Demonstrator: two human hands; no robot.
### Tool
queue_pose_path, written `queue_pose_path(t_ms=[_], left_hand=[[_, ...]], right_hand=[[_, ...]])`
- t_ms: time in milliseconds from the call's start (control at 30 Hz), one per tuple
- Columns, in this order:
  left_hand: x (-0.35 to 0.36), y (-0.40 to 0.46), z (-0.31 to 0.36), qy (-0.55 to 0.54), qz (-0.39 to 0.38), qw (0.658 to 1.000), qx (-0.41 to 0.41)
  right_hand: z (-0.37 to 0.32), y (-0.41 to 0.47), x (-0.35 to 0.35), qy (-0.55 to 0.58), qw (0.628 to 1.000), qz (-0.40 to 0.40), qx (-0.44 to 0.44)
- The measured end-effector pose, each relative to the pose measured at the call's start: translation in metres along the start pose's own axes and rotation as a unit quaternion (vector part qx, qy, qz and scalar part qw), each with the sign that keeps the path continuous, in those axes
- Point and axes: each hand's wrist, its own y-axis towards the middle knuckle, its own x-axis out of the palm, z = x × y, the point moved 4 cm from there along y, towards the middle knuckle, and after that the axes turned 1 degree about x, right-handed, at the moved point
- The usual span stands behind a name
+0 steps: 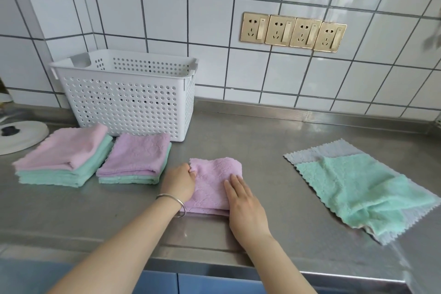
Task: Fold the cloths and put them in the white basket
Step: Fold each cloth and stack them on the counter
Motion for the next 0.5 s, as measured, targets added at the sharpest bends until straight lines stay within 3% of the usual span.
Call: queue_pose_path(t_ms=[200, 333, 433, 500], left_hand=[[0.004, 0.007, -0.002, 0.045, 0.013, 0.999, 0.012], [0.005, 0.003, 0.000, 0.094, 0.028, 0.995, 0.002], [0.005, -0.001, -0.006, 0.115, 0.036, 0.992, -0.025], [0.004, -0.004, -0.010, 0.106, 0.028, 0.993, -0.042]], right_hand=[[0.003, 0.001, -0.006, -0.007, 0.999, -0.034, 0.030], [0.004, -0.003, -0.008, 0.022, 0.990, -0.138, -0.009], [0.007, -0.003, -0.020, 0.125, 0.983, -0.137, 0.002], [0.017, 0.003, -0.025, 0.233, 0.967, -0.073, 0.071]])
